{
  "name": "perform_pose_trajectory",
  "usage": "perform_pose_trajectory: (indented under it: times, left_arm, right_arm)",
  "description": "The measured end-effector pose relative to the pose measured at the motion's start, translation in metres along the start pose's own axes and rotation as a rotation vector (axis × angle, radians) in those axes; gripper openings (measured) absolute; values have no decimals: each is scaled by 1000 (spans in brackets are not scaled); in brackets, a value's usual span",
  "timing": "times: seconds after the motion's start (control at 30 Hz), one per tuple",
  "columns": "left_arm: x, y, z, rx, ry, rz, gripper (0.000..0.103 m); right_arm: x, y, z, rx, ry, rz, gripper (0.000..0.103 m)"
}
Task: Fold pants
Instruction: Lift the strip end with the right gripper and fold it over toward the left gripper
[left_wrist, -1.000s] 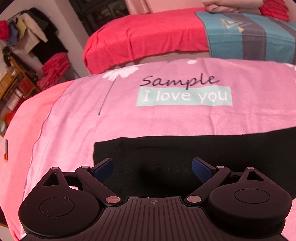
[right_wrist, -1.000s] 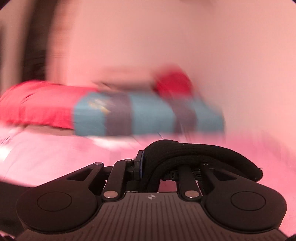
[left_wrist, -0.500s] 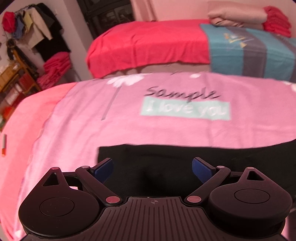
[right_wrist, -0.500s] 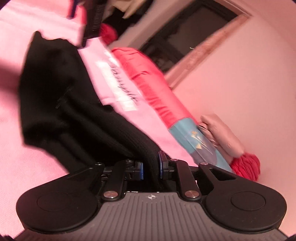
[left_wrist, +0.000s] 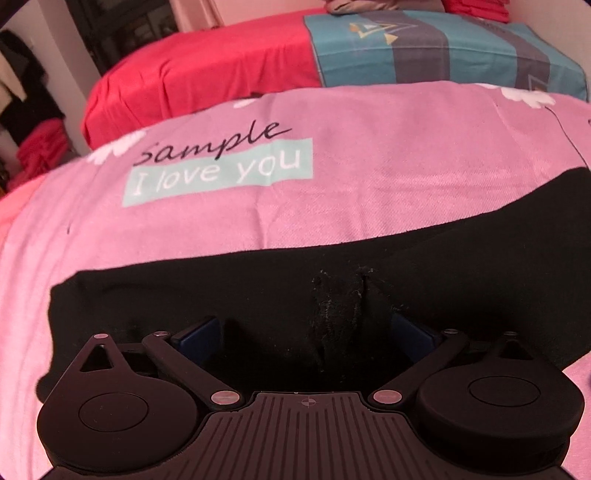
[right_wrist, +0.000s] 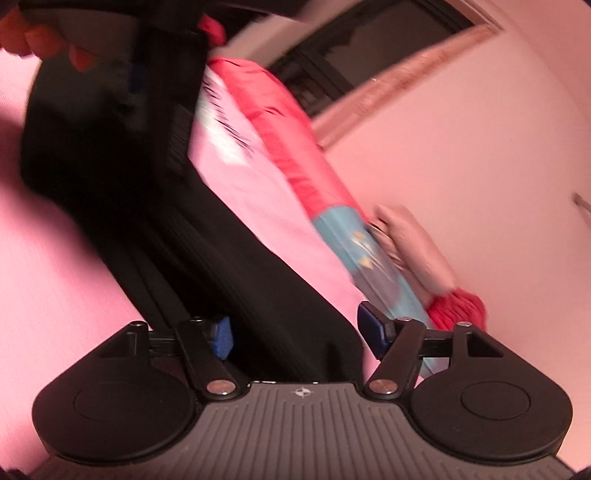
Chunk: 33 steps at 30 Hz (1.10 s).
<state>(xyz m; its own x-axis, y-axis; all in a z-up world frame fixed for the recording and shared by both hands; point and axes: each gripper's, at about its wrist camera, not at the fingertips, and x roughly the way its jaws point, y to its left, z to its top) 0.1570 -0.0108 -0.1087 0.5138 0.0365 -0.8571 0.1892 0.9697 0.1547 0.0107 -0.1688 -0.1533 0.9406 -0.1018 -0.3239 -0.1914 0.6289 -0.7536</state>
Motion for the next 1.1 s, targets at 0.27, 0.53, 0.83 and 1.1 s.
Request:
perform_pose_trajectory:
  times: [0.27,0.53,0.83,1.1]
  left_arm:
    - [-1,-1,0,-3,4,17,103]
    - [4,-3,-1,-23,20,-35,103]
    - [8,-2,2,-10,29,-59,103]
    - [4,10,7,-16,45,-139,103]
  right_arm:
    - [5,-28,-8,192,79,-92,81]
    - [40,-81,-37,398,184,-109,84]
    - [13,-72,-39,273,176,-11,90]
    - [-45,-99,-29,434,112,143,92]
